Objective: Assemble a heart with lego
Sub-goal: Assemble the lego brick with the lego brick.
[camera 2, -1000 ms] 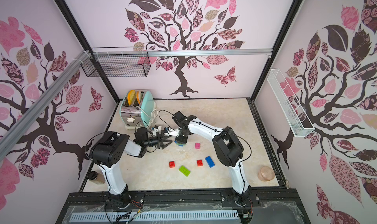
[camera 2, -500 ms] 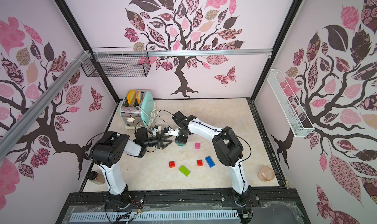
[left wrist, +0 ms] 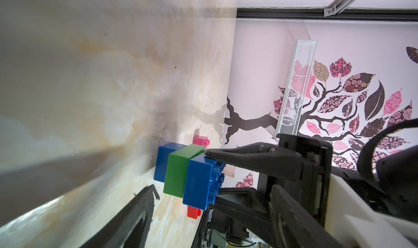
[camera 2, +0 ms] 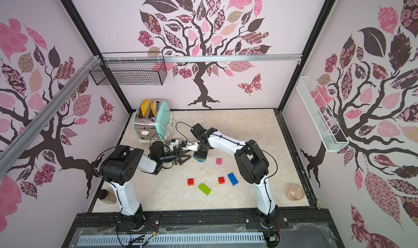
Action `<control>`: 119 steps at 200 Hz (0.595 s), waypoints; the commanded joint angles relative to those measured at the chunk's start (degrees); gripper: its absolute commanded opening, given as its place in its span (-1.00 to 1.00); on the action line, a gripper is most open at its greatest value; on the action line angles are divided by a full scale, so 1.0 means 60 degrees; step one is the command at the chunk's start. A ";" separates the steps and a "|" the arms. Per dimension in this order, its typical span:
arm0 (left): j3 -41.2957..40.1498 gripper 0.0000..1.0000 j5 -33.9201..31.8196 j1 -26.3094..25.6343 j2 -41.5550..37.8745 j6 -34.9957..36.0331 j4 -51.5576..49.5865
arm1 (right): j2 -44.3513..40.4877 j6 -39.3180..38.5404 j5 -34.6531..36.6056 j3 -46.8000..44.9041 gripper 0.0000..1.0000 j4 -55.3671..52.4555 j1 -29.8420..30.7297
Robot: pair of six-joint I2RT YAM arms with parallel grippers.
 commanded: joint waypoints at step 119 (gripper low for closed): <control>0.0166 0.52 0.0168 -0.0208 0.0559 0.0175 0.0141 | -0.0176 -0.0133 -0.0721 0.0185 -0.53 0.0133 -0.0161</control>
